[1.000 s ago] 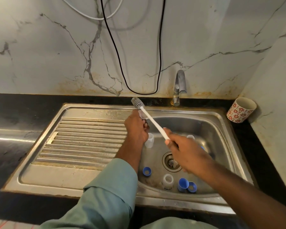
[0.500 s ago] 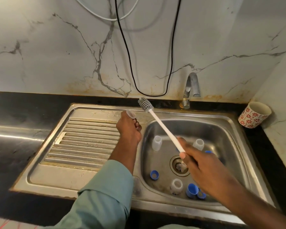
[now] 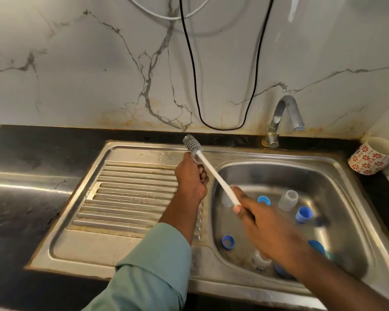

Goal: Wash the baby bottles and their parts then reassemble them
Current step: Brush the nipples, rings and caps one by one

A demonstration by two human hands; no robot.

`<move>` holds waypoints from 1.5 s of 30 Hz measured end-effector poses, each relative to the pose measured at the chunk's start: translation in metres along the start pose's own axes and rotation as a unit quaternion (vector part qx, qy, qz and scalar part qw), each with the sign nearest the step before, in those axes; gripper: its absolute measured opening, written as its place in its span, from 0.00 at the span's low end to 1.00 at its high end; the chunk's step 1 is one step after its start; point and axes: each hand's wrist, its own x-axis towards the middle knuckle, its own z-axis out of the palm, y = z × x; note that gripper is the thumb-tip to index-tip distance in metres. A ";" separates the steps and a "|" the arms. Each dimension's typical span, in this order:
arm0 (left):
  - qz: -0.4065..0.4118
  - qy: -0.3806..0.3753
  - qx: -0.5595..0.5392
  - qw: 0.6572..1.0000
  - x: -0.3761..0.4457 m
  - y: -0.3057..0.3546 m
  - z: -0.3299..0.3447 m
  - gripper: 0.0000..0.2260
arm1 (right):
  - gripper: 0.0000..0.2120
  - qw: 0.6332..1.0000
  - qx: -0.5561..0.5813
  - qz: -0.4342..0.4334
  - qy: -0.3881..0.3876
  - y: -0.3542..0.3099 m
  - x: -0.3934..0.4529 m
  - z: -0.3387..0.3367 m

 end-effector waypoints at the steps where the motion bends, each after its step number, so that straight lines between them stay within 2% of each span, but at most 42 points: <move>1: -0.005 -0.001 0.007 1.000 0.000 0.001 -0.001 0.10 | 0.22 1.000 0.005 0.002 0.007 0.000 0.006 0.002; 4: -0.006 0.006 -0.001 1.000 0.005 0.008 -0.008 0.09 | 0.22 1.000 0.010 -0.001 0.017 0.002 -0.002 -0.001; 7: 0.006 -0.008 -0.007 1.000 0.009 0.009 -0.008 0.09 | 0.23 1.000 -0.022 0.001 -0.014 -0.004 -0.012 0.002; 10: 0.015 -0.018 0.007 1.000 0.005 0.001 0.003 0.08 | 0.21 0.999 0.032 0.013 0.011 -0.003 0.014 0.004; 16: 0.034 0.010 -0.041 0.999 0.016 0.011 -0.003 0.09 | 0.21 0.999 -0.005 0.035 0.000 0.007 -0.008 -0.006; 20: 0.018 -0.016 -0.040 0.999 0.015 0.002 0.010 0.10 | 0.21 0.999 0.035 0.026 0.011 0.006 0.006 0.008; 25: 0.024 0.003 -0.039 0.999 0.017 0.002 0.008 0.09 | 0.20 0.997 0.056 0.042 0.029 0.010 0.001 -0.005; 29: 0.047 -0.012 -0.027 0.998 0.019 -0.004 0.011 0.11 | 0.20 0.998 0.051 0.034 0.001 0.005 0.002 0.001; 32: 0.047 -0.022 -0.023 0.998 0.016 -0.007 0.013 0.10 | 0.21 0.992 0.097 0.075 0.006 0.003 0.016 -0.001; 37: 0.075 0.002 -0.029 0.997 0.025 -0.001 0.003 0.10 | 0.18 0.993 0.107 0.038 -0.014 -0.005 -0.005 -0.006; 40: 0.081 -0.023 -0.001 0.996 0.019 -0.014 0.008 0.10 | 0.19 0.989 0.126 0.075 -0.005 -0.005 0.018 -0.002; 45: 0.091 0.052 -0.024 0.994 0.028 -0.005 -0.003 0.10 | 0.17 0.991 0.123 0.059 -0.008 -0.005 -0.002 -0.012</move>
